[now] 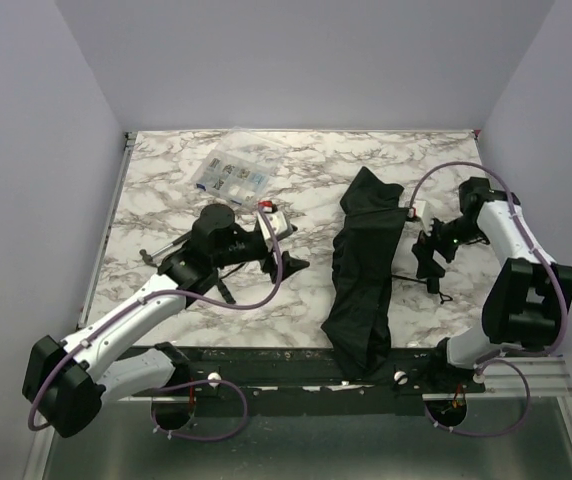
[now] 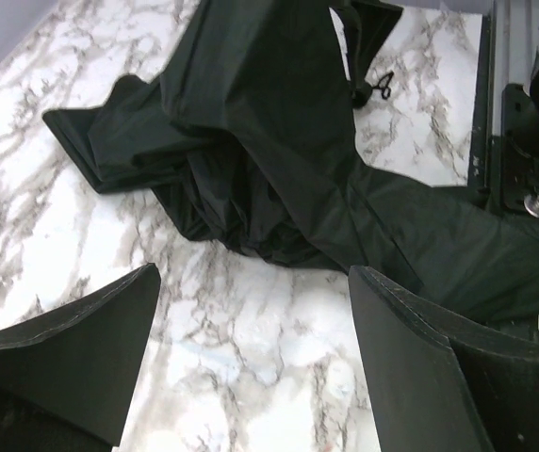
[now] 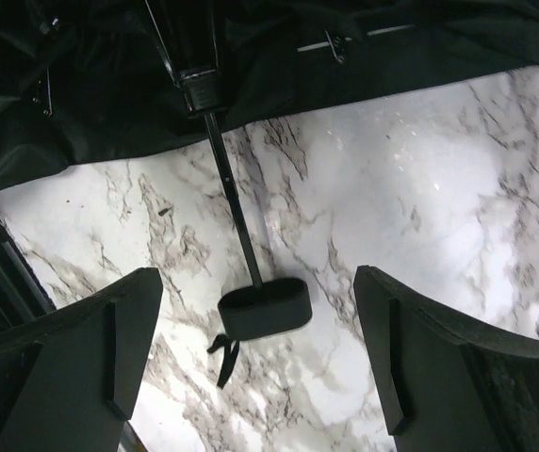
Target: Put away the umbrella
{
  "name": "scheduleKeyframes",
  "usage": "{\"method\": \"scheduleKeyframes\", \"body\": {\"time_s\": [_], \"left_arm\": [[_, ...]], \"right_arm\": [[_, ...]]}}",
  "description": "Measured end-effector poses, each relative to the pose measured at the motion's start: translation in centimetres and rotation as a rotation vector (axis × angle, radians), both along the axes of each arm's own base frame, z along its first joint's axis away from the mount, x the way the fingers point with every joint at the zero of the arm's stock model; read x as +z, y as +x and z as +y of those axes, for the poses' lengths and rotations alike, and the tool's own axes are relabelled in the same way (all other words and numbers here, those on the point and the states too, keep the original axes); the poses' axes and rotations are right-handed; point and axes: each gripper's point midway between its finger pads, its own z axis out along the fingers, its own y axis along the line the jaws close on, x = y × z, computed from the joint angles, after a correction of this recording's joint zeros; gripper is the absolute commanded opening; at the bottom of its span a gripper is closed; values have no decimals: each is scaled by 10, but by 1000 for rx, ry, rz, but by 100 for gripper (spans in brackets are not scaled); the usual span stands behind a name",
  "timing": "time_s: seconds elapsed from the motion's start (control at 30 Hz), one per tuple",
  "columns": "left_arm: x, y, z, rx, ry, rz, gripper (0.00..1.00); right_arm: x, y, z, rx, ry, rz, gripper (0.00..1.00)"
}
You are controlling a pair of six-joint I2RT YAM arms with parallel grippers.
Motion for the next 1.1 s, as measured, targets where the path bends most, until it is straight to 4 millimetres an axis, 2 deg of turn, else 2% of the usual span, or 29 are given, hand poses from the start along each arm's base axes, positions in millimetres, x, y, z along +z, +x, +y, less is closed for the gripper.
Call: {"method": "scheduleKeyframes", "body": {"time_s": [0.1,0.23,0.27,0.3,0.4,0.47,0.53,0.57,0.63,0.73,0.83,0.9,0.97,1.0,1.1], "left_arm": [[14,13,-10,4,-21,-11,82],[41,39,-32,17,-65,19,80],[71,74,-59,36,-125,79,72],[72,75,-60,37,-127,78,67],[82,95,-79,38,-158,164,47],[83,121,-102,38,-180,226,39],[66,137,-118,45,-167,297,34],[48,143,-124,53,-141,346,29],[8,146,-132,66,-76,445,23],[-58,132,-139,77,50,599,20],[-105,108,-140,76,154,709,20],[-122,92,-139,72,205,754,20],[-133,82,-139,73,238,776,20],[-136,80,-139,75,248,782,20],[-141,75,-138,88,270,790,22]], "right_arm": [[18,-1,-8,-42,22,-50,90],[74,7,-14,-85,28,-223,91],[140,18,-7,-90,48,-426,91],[143,18,-7,-90,49,-434,90],[190,21,10,-102,147,-516,85],[220,28,24,-98,236,-555,82],[235,32,39,-91,308,-549,81],[237,34,49,-86,340,-532,81],[233,38,72,-76,392,-487,76],[210,39,100,-82,431,-408,62],[178,41,113,-107,424,-319,39],[150,45,111,-140,394,-261,30],[114,45,107,-165,349,-197,27],[88,40,103,-180,310,-151,26],[31,14,99,-185,214,-34,26]]}}
